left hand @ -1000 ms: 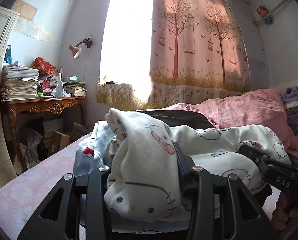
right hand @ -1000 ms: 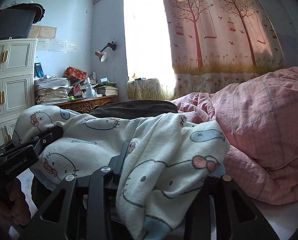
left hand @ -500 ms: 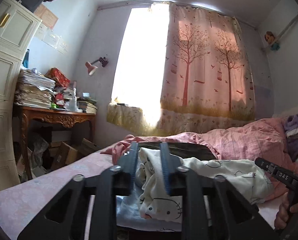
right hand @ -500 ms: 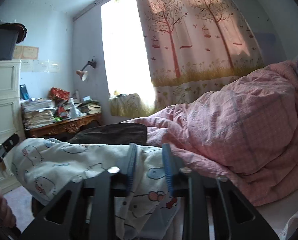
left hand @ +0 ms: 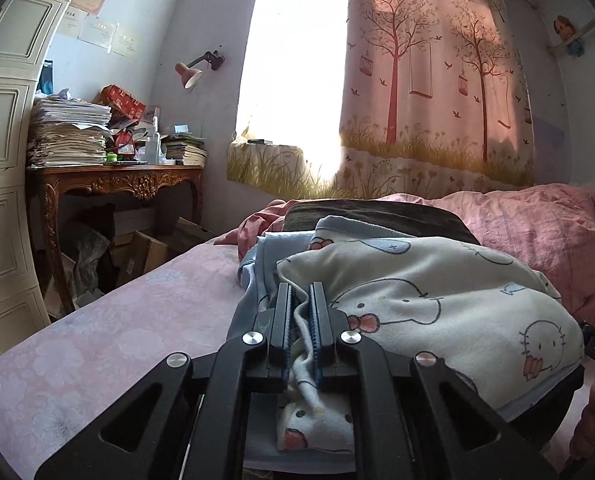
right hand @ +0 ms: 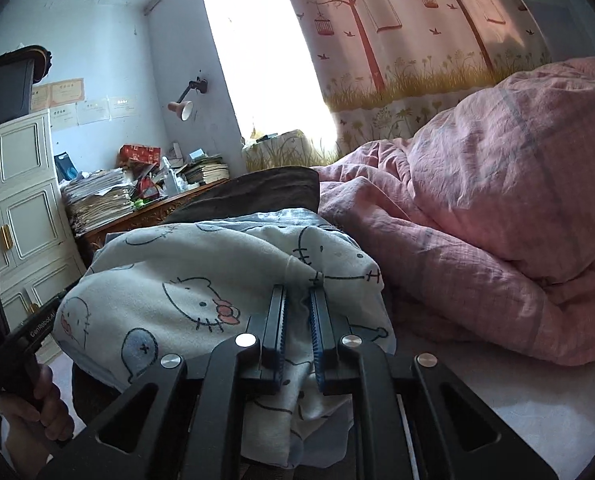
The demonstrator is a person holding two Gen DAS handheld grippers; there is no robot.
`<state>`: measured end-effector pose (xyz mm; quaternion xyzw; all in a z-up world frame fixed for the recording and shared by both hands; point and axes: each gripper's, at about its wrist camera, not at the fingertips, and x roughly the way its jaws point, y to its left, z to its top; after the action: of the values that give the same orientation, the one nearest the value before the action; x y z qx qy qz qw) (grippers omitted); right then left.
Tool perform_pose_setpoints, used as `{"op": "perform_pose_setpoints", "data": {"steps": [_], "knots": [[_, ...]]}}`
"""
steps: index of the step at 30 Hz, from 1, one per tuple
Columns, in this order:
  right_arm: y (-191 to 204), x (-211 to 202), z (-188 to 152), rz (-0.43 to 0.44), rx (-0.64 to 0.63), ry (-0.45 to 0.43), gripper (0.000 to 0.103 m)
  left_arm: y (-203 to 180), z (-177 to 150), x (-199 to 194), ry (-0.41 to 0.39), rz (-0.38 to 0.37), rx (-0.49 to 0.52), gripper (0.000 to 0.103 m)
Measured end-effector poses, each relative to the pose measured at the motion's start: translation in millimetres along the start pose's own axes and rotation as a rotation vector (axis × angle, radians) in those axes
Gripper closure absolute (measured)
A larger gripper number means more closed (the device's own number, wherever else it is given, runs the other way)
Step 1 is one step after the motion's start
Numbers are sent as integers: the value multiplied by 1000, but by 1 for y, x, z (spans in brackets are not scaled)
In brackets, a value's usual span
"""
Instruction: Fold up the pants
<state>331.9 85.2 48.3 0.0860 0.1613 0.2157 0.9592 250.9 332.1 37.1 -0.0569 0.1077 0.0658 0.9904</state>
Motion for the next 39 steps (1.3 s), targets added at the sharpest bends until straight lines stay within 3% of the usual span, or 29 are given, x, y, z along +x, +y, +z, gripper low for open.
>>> {"op": "perform_pose_setpoints", "data": {"steps": [6,13,17,20,21,23,24,27,30,31,32,34,37,39], "knots": [[6,-3,1,-36,-50,-16,91,1,1,-14,-42,-17,-7,91],[20,-35,19,-78,-121,-70,91,-29,11,-60,-96,25,97,91],[32,-67,25,5,-97,-91,91,-55,9,-108,-161,-30,115,87],[45,-89,26,113,-121,-66,91,-69,-15,-145,-198,-45,133,81],[50,-100,26,132,-147,-84,90,-73,-23,-153,-206,-43,145,80],[60,-122,23,137,-201,-116,72,-78,-36,-166,-206,-26,172,74],[62,-132,19,132,-216,-120,69,-80,-41,-168,-197,-31,181,73],[55,-159,-2,118,-207,-100,68,-81,-53,-178,-188,-29,178,71],[43,-189,-31,50,-219,-122,55,-78,-56,-188,-209,-17,141,53],[39,-198,-39,20,-225,-142,44,-78,-56,-190,-219,-10,138,35],[35,-204,-44,-8,-225,-161,33,-80,-57,-193,-228,0,144,24],[30,-208,-47,-34,-214,-166,29,-88,-63,-192,-233,16,185,20],[26,-209,-60,-109,-236,-201,26,-102,-72,-182,-191,10,262,0],[25,-204,-66,-109,-249,-179,18,-110,-76,-175,-160,23,301,0]]}}
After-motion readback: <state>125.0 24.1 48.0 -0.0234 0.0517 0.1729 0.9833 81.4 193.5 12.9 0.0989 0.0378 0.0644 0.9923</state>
